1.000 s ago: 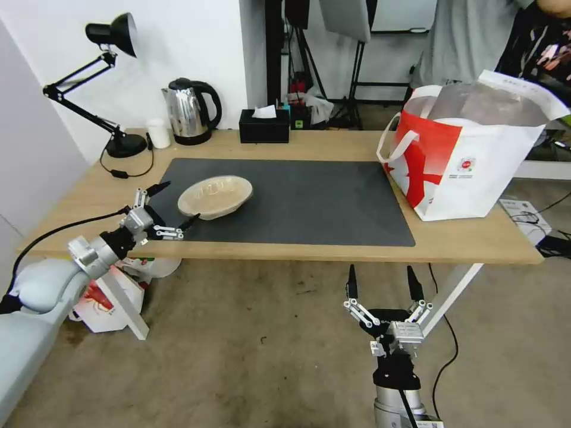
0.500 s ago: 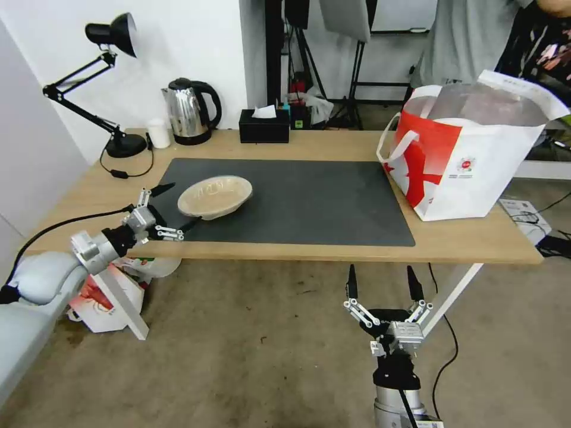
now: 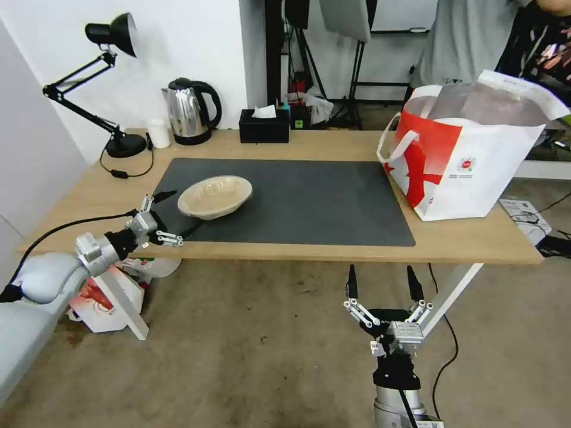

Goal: Pick up the trash from the table and place it into the takeout bag.

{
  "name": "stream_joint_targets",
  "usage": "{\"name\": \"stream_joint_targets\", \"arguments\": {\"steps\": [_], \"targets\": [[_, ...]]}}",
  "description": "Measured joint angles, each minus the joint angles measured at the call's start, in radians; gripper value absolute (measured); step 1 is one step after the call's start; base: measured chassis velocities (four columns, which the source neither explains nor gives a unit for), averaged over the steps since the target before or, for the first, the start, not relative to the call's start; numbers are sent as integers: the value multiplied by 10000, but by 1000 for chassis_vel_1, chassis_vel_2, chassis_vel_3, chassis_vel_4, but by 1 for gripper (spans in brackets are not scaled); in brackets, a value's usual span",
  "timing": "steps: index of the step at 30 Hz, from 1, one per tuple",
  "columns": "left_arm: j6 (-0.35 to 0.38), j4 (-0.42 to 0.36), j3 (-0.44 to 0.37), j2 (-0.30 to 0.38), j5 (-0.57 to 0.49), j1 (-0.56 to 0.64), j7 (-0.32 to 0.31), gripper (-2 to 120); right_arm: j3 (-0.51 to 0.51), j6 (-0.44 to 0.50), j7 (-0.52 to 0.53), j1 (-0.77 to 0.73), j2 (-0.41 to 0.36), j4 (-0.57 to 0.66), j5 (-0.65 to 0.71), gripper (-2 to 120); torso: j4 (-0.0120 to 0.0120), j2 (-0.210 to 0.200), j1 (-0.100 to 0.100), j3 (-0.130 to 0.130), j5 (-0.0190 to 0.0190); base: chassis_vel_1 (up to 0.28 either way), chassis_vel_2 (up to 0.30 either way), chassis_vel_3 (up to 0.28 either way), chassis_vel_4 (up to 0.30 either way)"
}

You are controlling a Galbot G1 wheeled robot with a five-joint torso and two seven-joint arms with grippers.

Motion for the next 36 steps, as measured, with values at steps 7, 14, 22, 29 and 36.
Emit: {"name": "stream_joint_targets", "arguments": {"steps": [7,14,22,29,36], "targets": [[0,-3,-188,189,-105,4,32,100,0,0,0,1,0,0,0,100,0,0,0,0,1,0,0,0,0],[36,-87,-314,434,-219,36,55,100,0,0,0,1,1,0,1,100,0,0,0,0,2,0,0,0,0],[102,-165,-316,612,-255,31,71,100,0,0,0,0,0,0,0,100,0,1,0,0,1,0,0,0,0],[264,-319,-145,641,-258,-78,75,100,0,0,0,0,0,0,0,100,0,2,0,0,1,0,0,0,0],[320,-296,124,781,-179,-206,129,100,0,0,0,1,0,0,0,100,1,2,0,0,1,0,0,0,0]]}}
